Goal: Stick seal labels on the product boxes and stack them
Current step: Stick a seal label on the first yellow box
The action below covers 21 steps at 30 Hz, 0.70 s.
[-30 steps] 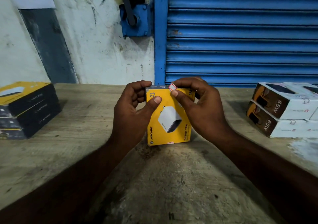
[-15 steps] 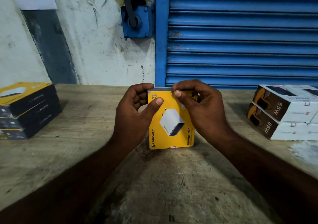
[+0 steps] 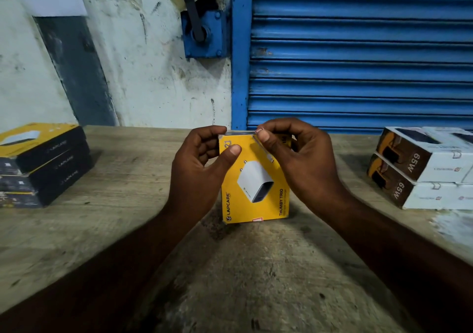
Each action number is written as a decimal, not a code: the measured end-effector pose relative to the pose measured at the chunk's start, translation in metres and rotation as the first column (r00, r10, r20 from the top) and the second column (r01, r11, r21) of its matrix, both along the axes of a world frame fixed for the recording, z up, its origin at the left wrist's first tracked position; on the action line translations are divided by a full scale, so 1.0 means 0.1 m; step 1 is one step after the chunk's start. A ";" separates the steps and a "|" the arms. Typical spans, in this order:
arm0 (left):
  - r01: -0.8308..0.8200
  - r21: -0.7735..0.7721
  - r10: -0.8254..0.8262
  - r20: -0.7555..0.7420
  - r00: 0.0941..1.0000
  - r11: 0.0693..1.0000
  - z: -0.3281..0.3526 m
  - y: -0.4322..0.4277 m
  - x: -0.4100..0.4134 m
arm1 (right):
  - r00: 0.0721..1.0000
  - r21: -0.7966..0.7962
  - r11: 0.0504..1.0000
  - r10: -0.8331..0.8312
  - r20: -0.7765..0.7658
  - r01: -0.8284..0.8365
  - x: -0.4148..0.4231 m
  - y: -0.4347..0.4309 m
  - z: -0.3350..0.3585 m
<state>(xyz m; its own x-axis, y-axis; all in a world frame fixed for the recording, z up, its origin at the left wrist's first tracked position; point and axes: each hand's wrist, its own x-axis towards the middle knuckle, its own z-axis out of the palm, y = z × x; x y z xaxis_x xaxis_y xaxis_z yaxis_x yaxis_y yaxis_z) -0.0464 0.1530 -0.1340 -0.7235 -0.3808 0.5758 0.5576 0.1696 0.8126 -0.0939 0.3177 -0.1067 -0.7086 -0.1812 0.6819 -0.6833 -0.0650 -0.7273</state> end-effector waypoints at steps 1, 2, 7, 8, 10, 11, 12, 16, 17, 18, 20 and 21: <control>-0.004 0.001 0.004 0.000 1.000 1.000 0.00 0.00 0.00 | 0.999 0.001 1.000 -0.028 -0.027 0.028 0.01 0.00 0.00; -0.008 0.002 0.008 -0.001 1.000 1.000 0.00 0.00 0.00 | 0.997 0.004 0.998 -0.058 -0.059 0.059 0.01 0.01 0.01; -0.012 -0.024 0.012 0.002 1.000 1.000 0.01 0.02 0.01 | 0.977 0.047 0.986 -0.151 -0.149 0.159 0.01 0.02 0.03; -0.012 -0.027 0.012 0.002 1.000 1.000 0.01 0.02 0.01 | 0.976 0.045 0.986 -0.153 -0.153 0.161 0.02 0.02 0.04; -0.014 -0.025 0.014 0.003 1.000 1.000 0.01 0.02 0.01 | 0.975 0.041 0.986 -0.154 -0.158 0.162 0.01 0.01 0.04; -0.014 -0.024 0.014 0.002 1.000 1.000 0.02 0.02 0.01 | 0.975 0.041 0.986 -0.153 -0.160 0.162 0.01 0.01 0.04; -0.014 -0.024 0.014 0.001 1.000 1.000 0.02 0.02 0.01 | 0.975 0.045 0.987 -0.148 -0.165 0.157 0.01 0.02 0.04; -0.011 -0.024 0.011 0.004 1.000 1.000 0.01 0.02 0.01 | 0.972 0.104 0.986 -0.110 -0.207 0.133 0.02 0.04 0.06; -0.009 -0.022 0.009 0.004 1.000 1.000 0.01 0.01 0.01 | 0.971 0.113 0.984 -0.113 -0.212 0.139 0.01 0.04 0.06; -0.010 -0.022 0.010 0.003 1.000 1.000 0.00 0.01 0.01 | 0.970 0.117 0.982 -0.118 -0.212 0.145 0.01 0.04 0.06; -0.017 -0.026 0.017 0.002 1.000 1.000 0.00 0.01 0.00 | 0.970 0.116 0.982 -0.125 -0.210 0.151 0.01 0.03 0.05; -0.019 -0.024 0.019 0.002 1.000 1.000 0.01 0.02 0.00 | 0.970 0.112 0.982 -0.125 -0.208 0.151 0.01 0.03 0.05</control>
<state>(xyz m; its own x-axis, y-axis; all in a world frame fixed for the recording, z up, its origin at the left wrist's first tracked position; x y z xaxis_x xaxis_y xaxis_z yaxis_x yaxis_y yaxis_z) -0.0461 0.1545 -0.1332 -0.7174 -0.3806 0.5835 0.5523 0.1999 0.8093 -0.0930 0.3207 -0.1018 -0.5845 -0.1847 0.7901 -0.8113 0.1232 -0.5715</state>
